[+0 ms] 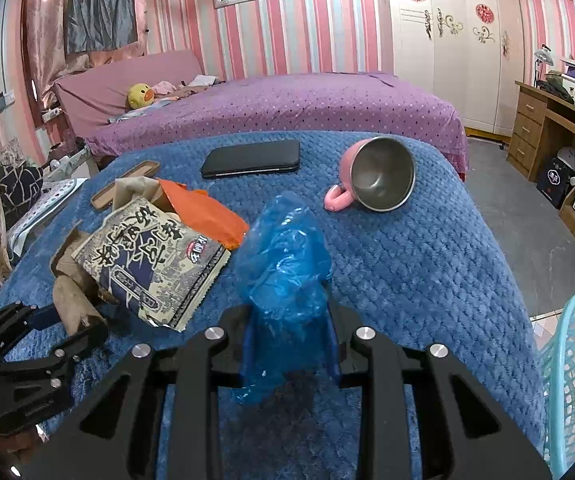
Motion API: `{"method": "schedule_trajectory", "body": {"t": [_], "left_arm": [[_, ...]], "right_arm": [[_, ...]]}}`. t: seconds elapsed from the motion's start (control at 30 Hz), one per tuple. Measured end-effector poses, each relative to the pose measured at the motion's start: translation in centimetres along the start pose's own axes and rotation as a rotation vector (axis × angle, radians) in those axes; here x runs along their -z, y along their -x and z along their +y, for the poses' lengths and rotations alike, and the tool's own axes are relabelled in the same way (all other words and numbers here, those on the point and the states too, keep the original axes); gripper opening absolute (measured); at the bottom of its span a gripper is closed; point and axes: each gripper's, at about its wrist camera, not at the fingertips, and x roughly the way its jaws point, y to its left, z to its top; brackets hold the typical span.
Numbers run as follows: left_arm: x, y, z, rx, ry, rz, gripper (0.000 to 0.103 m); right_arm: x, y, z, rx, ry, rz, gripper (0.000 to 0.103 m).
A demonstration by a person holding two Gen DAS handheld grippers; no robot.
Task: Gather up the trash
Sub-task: 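Grasp the blue plastic bag with the right tool while the left tool grasps a tan cardboard piece, then carry the bag and cardboard with both tools over the light-blue wastebasket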
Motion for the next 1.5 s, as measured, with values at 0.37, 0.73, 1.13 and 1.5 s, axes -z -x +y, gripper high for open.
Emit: {"method": "schedule_trajectory", "body": {"t": [0.37,0.73,1.13,1.5], "left_arm": [[-1.5,4.4,0.3,0.044,0.030,-0.160,0.054],[-2.0,8.2,3.1,0.014,0.112,-0.291,0.054],[-2.2,9.3,5.2,-0.022,0.164,-0.331,0.054],[-2.3,10.7,6.0,-0.007,0.195,-0.376,0.054]], "right_arm": [[-0.4,2.5,1.3,-0.016,0.011,-0.083,0.028],[-0.6,5.0,2.8,-0.047,0.040,-0.150,0.028],[-0.9,6.0,3.2,-0.077,0.056,-0.179,0.027],[-1.6,8.2,1.7,-0.037,-0.009,-0.249,0.027]]}}
